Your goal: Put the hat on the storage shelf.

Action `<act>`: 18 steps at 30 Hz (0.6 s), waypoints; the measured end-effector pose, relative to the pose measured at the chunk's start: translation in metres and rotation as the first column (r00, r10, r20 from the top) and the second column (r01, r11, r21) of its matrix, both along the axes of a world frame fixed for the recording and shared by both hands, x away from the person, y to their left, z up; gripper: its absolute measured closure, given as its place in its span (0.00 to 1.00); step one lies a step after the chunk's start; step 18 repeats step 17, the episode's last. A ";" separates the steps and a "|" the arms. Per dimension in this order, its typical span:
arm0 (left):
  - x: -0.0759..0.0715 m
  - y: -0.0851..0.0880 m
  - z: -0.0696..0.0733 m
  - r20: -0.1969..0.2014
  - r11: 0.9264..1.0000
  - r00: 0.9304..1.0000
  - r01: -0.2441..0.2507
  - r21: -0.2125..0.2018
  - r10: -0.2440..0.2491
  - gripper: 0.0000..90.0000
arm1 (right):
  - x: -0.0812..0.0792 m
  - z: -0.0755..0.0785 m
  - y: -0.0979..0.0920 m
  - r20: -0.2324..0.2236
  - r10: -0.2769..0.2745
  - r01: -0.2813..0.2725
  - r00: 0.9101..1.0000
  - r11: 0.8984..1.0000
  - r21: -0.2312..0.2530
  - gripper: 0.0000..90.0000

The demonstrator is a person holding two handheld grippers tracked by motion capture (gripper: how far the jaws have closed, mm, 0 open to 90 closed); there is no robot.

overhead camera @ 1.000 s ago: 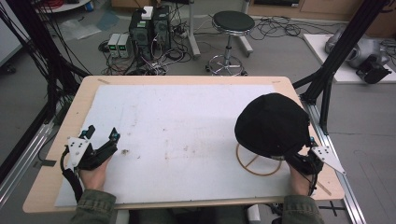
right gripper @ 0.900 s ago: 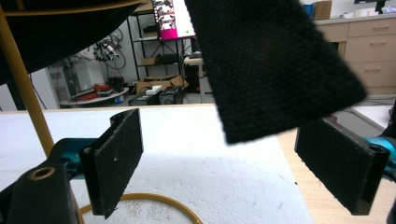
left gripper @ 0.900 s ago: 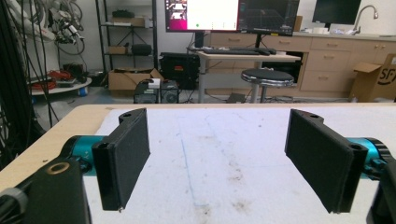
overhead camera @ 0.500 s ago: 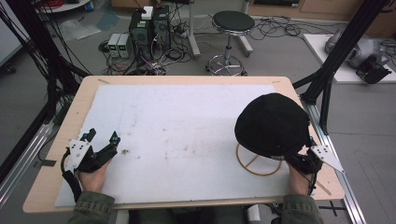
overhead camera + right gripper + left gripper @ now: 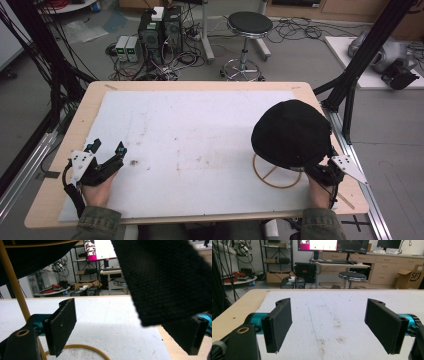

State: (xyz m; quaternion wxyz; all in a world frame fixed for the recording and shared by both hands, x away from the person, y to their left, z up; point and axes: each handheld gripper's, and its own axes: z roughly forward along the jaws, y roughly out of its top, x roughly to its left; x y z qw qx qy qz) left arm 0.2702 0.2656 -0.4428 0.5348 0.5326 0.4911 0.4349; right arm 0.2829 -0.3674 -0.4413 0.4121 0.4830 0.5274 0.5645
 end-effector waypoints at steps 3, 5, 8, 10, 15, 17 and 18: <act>0.000 -0.001 -0.002 -0.007 1.000 1.000 0.004 -0.002 -0.004 0.25 | 0.000 0.000 0.000 0.002 -0.002 0.002 1.000 1.000 0.002 0.16; 0.001 -0.003 -0.003 -0.015 1.000 1.000 0.011 0.005 -0.011 0.25 | 0.000 0.000 0.000 -0.002 -0.001 0.001 1.000 1.000 -0.004 0.16; 0.001 -0.004 -0.004 -0.017 1.000 1.000 0.017 0.006 -0.017 0.25 | 0.000 0.000 0.000 -0.003 0.000 0.000 1.000 1.000 -0.005 0.16; 0.001 -0.004 -0.004 -0.020 1.000 1.000 0.018 0.004 -0.018 0.25 | 0.000 0.000 0.000 -0.002 -0.001 0.001 1.000 1.000 -0.004 0.16; 0.002 -0.003 -0.005 -0.023 1.000 1.000 0.017 -0.003 -0.017 0.25 | 0.000 0.000 0.000 -0.001 -0.002 0.002 1.000 1.000 -0.001 0.16; 0.002 -0.002 -0.005 -0.023 1.000 1.000 0.017 -0.003 -0.017 0.25 | 0.000 0.000 0.000 -0.004 -0.003 0.003 1.000 1.000 0.001 0.16; 0.002 -0.002 -0.005 -0.023 1.000 1.000 0.017 -0.003 -0.017 0.25 | 0.000 0.000 0.000 -0.004 -0.003 0.003 1.000 1.000 0.001 0.16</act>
